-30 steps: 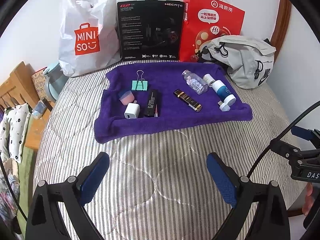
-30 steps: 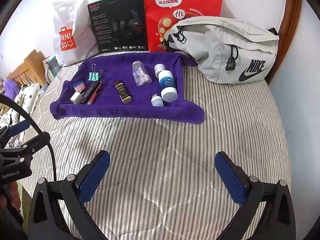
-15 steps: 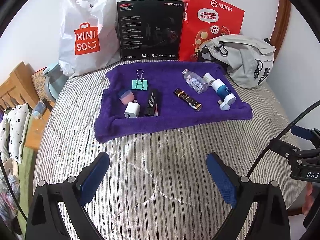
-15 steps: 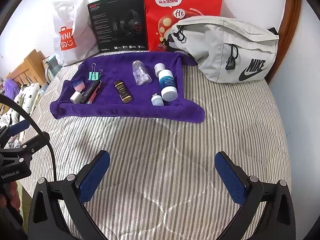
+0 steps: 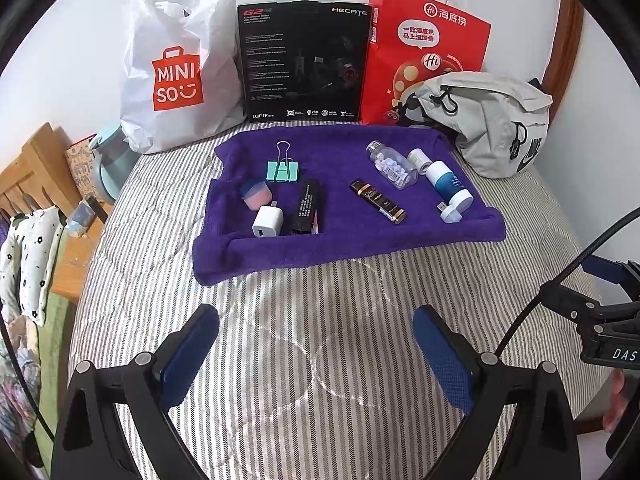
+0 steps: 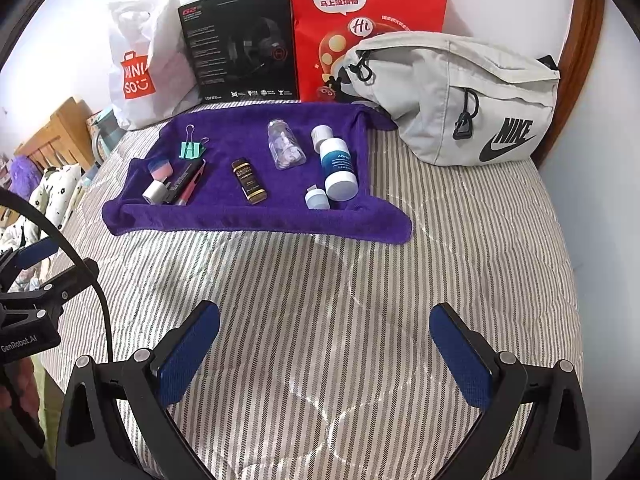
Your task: Organize rigid objects
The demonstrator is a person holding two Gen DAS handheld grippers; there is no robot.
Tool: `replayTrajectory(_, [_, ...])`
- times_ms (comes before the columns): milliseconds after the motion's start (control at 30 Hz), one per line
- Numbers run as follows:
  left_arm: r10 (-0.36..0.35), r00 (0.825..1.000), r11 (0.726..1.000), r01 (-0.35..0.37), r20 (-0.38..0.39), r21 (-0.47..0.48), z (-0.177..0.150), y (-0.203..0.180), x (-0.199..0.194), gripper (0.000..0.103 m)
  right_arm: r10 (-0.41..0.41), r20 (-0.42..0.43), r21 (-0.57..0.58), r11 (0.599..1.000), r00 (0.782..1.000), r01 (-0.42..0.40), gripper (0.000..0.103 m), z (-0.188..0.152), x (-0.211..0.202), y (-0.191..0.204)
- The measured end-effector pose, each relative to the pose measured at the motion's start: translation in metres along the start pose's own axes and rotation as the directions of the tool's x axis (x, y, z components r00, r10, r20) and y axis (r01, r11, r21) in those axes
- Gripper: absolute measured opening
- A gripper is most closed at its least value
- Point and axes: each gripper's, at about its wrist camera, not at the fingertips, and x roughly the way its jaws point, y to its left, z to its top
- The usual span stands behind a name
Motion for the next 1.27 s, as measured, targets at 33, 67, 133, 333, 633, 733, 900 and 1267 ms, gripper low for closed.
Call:
replayTrajectory(33, [-0.001,1.000,1.000,0.001,0.000,-0.001,-0.0001,0.0004,-0.0003,0.098,0.001,0.001,0.000,1.000,1.000,-0.001,0.103,-0.0003,-0.0004,0.0003])
replayTrajectory(67, [0.000,1.000,1.000,0.000,0.000,-0.001,0.0000,0.0009,-0.0006,0.098,0.002,0.002,0.000,1.000,1.000,-0.002,0.103,-0.0005,-0.0006,0.0004])
replayTrajectory(133, [0.000,1.000,1.000,0.000,0.002,-0.004,0.0000,0.0020,-0.0017,0.098,0.002,0.002,0.001,1.000,1.000,-0.002,0.103,-0.0006,-0.0012,0.0001])
replayTrajectory(333, [-0.004,1.000,1.000,0.004,0.003,-0.006,0.0000,0.0033,-0.0033,0.098,0.002,0.003,0.001,1.000,1.000,-0.002,0.103,-0.0005,-0.0023,-0.0005])
replayTrajectory(633, [-0.005,1.000,1.000,0.005,0.003,-0.009,-0.0006,0.0040,-0.0040,0.098,0.002,0.001,0.000,1.000,1.000,-0.002,0.103,-0.0004,-0.0024,-0.0006])
replayTrajectory(733, [-0.004,1.000,1.000,0.004,0.000,-0.008,-0.0011,0.0045,-0.0040,0.098,0.004,0.003,-0.002,1.000,1.000,-0.004,0.103,-0.0007,-0.0035,-0.0002])
replayTrajectory(900, [-0.003,1.000,1.000,0.003,0.002,-0.009,-0.0011,0.0053,-0.0049,0.098,0.004,0.002,-0.006,1.000,1.000,-0.004,0.103,-0.0011,-0.0040,0.0005])
replayTrajectory(1267, [-0.007,1.000,1.000,0.007,0.018,-0.002,0.0001,0.0054,-0.0068,0.098,0.008,0.006,-0.007,1.000,1.000,-0.008,0.103,0.0001,-0.0040,0.0006])
